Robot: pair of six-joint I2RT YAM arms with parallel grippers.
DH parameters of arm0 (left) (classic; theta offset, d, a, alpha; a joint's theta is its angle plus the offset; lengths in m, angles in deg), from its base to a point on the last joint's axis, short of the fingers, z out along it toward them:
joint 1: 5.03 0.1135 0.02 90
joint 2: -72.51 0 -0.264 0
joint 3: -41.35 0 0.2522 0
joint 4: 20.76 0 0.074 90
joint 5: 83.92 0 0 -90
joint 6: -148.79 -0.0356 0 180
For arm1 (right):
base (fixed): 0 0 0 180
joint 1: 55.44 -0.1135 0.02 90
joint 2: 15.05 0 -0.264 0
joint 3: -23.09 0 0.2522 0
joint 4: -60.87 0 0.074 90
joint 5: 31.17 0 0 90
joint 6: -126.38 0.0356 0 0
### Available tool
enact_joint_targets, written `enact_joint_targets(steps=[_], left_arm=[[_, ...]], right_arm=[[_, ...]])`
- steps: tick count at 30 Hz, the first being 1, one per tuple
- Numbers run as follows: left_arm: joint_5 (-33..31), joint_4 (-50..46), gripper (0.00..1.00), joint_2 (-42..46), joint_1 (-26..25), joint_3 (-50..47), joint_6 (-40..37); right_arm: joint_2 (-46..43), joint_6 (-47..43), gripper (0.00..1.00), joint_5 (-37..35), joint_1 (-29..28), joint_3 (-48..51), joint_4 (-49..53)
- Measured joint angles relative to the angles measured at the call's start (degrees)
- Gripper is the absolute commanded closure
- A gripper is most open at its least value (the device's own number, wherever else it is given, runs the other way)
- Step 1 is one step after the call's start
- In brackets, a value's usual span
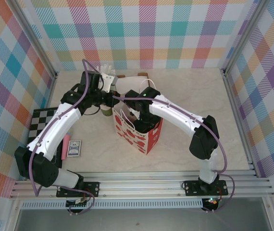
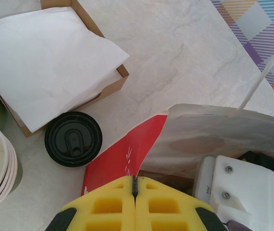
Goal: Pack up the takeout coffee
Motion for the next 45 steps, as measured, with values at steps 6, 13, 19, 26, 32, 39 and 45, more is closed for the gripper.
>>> enact_joint_targets(steps=[6, 13, 19, 26, 32, 39, 45], left_arm=[[0.00, -0.04, 1.00, 0.00, 0.00, 0.00, -0.02], [-0.02, -0.09, 1.00, 0.00, 0.00, 0.00, -0.02], [0.00, -0.07, 1.00, 0.00, 0.00, 0.00, -0.02], [0.09, -0.07, 1.00, 0.00, 0.00, 0.00, -0.02], [0.33, -0.07, 1.00, 0.00, 0.00, 0.02, -0.02], [0.57, -0.07, 1.00, 0.00, 0.00, 0.02, -0.02], [0.59, -0.11, 1.00, -0.02, 0.00, 0.02, -0.02]], right_arm=[[0.00, -0.42, 0.41, -0.02, 0.26, 0.52, -0.96], [-0.02, -0.42, 0.41, -0.20, 0.37, 0.79, -1.57], [-0.02, -0.37, 0.41, -0.90, 0.59, 0.79, -1.51], [-0.02, 0.72, 0.41, -1.51, 0.59, 0.79, -0.02], [-0.02, 1.14, 0.41, -1.68, 0.59, 0.79, 0.37], [-1.25, 1.09, 0.42, -1.75, 0.74, 3.89, -2.64], [-1.86, 0.90, 0.42, -2.12, 0.76, 5.86, -5.51]])
